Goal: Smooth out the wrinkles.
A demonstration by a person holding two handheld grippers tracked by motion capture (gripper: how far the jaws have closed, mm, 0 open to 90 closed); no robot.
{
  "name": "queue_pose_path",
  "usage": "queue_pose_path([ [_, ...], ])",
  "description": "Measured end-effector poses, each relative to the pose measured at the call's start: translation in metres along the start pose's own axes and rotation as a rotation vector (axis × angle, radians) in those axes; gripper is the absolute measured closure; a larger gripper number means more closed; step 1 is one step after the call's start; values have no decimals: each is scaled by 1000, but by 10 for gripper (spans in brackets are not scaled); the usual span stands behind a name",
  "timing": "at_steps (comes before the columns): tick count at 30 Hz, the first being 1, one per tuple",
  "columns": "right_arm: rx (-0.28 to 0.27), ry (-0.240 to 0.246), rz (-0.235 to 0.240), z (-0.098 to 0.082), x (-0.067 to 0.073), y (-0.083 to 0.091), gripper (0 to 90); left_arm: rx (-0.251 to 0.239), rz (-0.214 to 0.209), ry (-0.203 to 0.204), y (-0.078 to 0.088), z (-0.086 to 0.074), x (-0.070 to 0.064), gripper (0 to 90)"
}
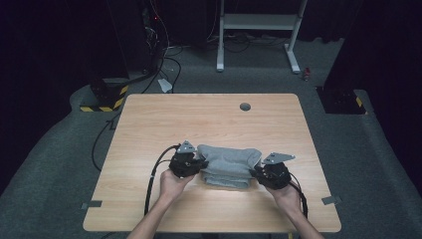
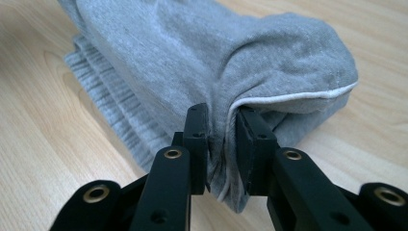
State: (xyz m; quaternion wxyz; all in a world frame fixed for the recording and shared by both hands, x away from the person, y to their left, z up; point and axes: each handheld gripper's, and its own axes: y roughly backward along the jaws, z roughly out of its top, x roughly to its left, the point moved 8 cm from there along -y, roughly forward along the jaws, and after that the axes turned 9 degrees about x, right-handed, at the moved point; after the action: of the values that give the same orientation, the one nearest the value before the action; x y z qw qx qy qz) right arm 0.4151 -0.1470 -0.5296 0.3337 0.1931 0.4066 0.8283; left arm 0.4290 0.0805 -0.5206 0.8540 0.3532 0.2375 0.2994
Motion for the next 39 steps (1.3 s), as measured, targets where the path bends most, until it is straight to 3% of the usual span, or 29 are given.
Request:
queue_pose_path([
  [5,21,9,-3,-9,3,-5,753,20,-6,-1,-6,-10,-2,824],
  [9,44,3,5,-17,5,-12,752,32,-21,23,-9,-17,-5,823],
  [11,54,14,-4,-19,6,-15,753,62,0,-1,-13,-23,-6,822],
  [14,56,15,-13,-20,5,-19,754,66,12,1,-19,-24,-6,822],
  [19,65,4,-42,-15,-7,-25,760,46,31,23,-26,-19,-5,822],
  [22,60,-11,-60,-10,-15,-29,761,38,63,45,-30,-13,0,823],
  [24,60,-30,-66,-6,-21,-32,761,32,64,74,-33,-9,2,822],
  [29,57,-76,-71,0,-34,-34,739,11,57,94,-33,-6,-1,796],
  [31,51,-90,-61,0,-36,-31,696,-5,38,112,-28,-4,-1,727],
  [34,32,-86,-84,1,-36,-21,618,-22,90,97,-18,-1,1,587],
  [36,24,-72,-108,2,-35,-14,572,-47,105,109,-10,3,5,502],
  [39,3,-112,-93,4,-37,-3,522,-71,119,138,-1,10,11,420],
])
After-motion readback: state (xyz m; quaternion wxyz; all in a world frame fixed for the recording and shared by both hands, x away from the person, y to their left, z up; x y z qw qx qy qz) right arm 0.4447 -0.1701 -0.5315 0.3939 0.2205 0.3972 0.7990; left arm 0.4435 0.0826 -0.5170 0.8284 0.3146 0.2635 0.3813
